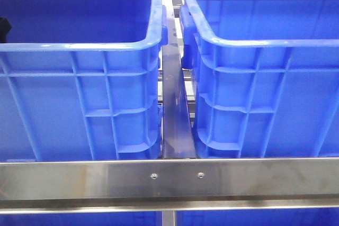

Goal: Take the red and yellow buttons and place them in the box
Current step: 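Grasp a yellow-capped push button with the left gripper and lift it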

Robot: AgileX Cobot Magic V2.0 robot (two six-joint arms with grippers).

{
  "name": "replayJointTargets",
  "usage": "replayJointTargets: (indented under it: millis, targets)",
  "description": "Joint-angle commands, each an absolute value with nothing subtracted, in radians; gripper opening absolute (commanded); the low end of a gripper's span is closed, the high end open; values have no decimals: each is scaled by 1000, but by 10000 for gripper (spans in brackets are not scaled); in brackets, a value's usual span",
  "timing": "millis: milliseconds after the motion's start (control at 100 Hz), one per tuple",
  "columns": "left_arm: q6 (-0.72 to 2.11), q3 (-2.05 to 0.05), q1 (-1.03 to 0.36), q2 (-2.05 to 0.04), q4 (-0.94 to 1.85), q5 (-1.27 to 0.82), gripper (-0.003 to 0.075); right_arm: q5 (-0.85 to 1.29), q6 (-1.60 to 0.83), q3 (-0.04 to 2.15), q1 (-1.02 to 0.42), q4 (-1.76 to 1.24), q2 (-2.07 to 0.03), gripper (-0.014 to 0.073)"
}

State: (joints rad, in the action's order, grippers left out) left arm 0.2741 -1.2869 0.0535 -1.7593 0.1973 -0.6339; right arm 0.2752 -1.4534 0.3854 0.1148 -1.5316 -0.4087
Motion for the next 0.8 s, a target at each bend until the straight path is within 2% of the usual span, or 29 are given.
replayJointTargets:
  millis: [0,240,450,540,710,790]
  targets:
    - [262,-1320,49,-1714,202,-585,492,279,-1463,412,113,-1549,-411,-68]
    - [262,-1320,49,-1735,202,-586,488,279,-1463,412,113,-1549,-411,-68]
    - [255,-1320,49,-1749,202,-604,403,279,-1463,412,113,-1549,-411,-68]
    - [254,-1320,49,-1749,202,-604,333,279,-1463,412,113,-1549,-411,-68]
    - [254,-1320,49,-1745,202,-608,97,279,-1463,412,113,-1549,-411,-68]
    - [254,-1320,49,-1730,202,-614,22,279,-1463,412,113,-1549,-411,-68]
